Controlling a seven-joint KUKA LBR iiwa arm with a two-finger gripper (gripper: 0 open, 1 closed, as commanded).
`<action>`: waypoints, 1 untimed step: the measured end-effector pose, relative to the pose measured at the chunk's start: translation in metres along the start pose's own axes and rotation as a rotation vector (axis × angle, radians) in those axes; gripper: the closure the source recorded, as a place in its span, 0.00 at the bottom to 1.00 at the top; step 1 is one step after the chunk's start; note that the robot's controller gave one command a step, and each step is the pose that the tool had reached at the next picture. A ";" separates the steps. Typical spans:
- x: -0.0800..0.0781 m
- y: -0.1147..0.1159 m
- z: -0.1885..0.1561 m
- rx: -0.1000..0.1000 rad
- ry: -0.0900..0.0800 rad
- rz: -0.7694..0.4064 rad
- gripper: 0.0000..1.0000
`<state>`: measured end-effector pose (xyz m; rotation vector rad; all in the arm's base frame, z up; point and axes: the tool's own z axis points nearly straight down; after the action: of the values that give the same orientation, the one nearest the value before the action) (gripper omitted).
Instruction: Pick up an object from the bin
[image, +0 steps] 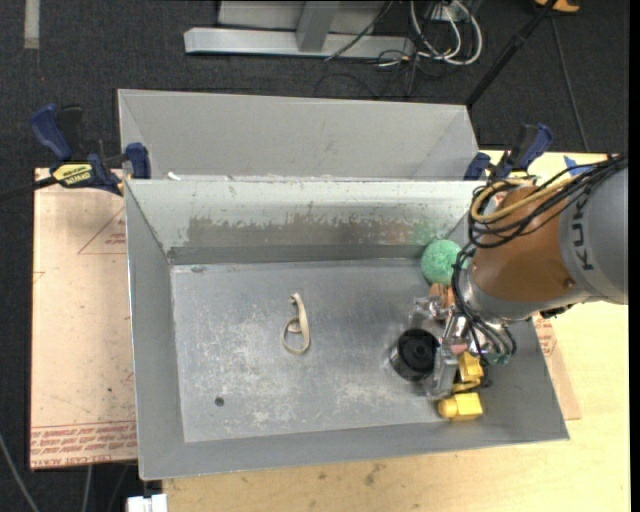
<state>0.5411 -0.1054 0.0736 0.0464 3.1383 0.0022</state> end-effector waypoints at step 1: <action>0.016 -0.026 0.003 -0.002 -0.001 0.138 1.00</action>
Offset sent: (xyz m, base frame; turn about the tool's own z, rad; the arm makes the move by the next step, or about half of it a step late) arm 0.0000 0.0000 0.0000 0.0000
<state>0.5247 -0.1312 0.0703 0.2631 3.1266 0.0050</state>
